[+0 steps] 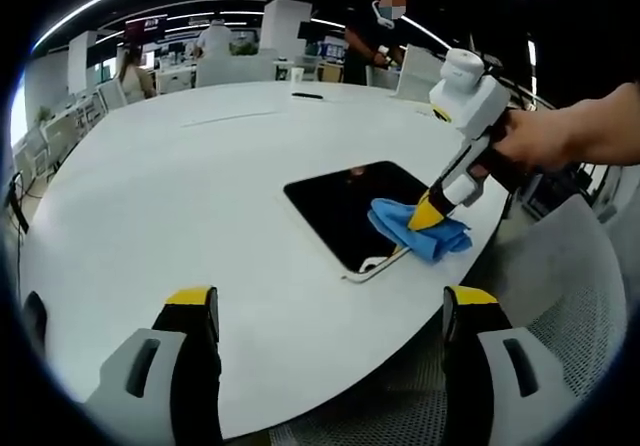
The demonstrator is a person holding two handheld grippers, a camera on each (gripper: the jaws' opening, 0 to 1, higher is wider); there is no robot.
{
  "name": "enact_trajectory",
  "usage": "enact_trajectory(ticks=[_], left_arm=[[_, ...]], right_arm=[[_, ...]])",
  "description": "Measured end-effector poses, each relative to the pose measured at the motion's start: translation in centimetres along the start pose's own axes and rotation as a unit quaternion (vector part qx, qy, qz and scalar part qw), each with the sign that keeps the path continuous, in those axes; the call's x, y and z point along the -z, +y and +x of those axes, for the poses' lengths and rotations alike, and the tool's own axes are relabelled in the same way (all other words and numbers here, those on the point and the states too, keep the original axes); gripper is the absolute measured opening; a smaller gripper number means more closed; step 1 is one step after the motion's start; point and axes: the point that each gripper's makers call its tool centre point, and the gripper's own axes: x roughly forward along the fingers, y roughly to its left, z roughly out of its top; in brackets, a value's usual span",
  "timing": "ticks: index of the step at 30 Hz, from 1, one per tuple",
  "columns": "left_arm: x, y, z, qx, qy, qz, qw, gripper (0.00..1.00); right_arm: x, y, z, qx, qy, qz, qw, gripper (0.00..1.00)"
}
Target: Wipe the mirror surface with the cleaning cloth until all visible marks leave the cleaned area.
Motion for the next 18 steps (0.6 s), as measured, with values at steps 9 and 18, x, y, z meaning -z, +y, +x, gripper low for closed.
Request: enact_trajectory(ticks=[9,18], left_arm=[[-0.03,0.01,-0.02,0.0,0.0,0.0,1.0,0.92],[-0.05,0.04,-0.01,0.0,0.0,-0.001,1.0,0.92]], right_arm=[[0.49,-0.79,-0.55,0.005,0.002,0.007,1.0,0.0],[0.33,-0.8,-0.4,0.006,0.01,-0.006,0.9999,0.0]])
